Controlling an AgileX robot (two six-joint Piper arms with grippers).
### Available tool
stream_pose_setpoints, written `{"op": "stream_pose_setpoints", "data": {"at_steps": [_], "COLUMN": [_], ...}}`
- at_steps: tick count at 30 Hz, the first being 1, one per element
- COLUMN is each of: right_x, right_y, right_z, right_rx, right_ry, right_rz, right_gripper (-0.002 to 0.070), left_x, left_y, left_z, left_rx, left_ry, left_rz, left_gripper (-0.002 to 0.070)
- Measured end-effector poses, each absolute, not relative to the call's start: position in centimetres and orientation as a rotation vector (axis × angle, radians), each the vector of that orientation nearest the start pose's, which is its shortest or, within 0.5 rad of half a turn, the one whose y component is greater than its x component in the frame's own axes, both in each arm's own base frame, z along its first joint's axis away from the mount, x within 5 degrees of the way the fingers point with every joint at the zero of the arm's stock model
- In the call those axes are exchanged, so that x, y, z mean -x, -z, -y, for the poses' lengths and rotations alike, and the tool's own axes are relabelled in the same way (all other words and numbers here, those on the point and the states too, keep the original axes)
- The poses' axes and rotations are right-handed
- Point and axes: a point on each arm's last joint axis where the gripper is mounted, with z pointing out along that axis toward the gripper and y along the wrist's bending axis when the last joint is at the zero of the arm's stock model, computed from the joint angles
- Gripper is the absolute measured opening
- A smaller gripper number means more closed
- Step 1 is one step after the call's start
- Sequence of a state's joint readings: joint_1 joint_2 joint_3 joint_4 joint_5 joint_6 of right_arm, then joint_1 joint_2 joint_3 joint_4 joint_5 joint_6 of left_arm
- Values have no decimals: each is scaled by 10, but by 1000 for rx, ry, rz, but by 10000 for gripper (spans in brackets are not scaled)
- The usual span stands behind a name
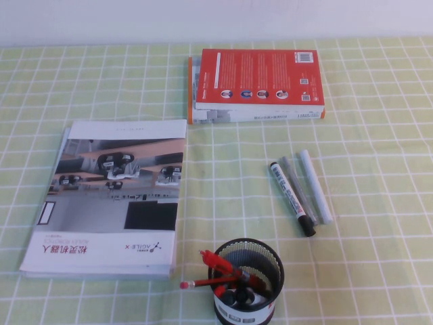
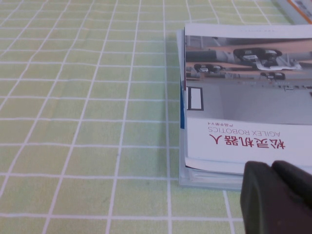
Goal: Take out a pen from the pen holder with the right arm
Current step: 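Take a marker out of the pen holder and lay it on the table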
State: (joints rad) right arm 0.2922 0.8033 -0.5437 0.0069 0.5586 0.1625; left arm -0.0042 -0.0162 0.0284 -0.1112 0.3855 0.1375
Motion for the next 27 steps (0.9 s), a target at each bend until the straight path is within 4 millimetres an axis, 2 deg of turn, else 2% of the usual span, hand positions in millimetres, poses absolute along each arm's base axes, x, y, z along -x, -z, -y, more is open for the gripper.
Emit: {"op": "stream_pose_setpoints", "data": {"at_steps": [6, 13, 15, 19, 27], "right_x": [-109, -81, -75, -67, -57], "right_y": [-237, -194, -188, -181, -191], "right_z": [-14, -3, -2, -2, -1], "right_rx": [-42, -133, -138, -134, -123], "right_ry": [-179, -134, -131, -136, -148], "right_rz": [-2126, -1965, -1914, -1823, -1651], "right_gripper": [-13, -12, -13, -12, -13], "left_x": [-52, -52, -52, -52, -52], "left_y": [-170, -170, -170, -170, -170], "left_z": [4, 4, 4, 4, 4], "left_rx": [-65, -65, -65, -65, -65], "left_ry": [18, 18, 18, 18, 18], "left_rz": [-1878, -1878, -1878, -1878, -1878], "left_gripper": [-5, -5, -5, -5, -5]}}
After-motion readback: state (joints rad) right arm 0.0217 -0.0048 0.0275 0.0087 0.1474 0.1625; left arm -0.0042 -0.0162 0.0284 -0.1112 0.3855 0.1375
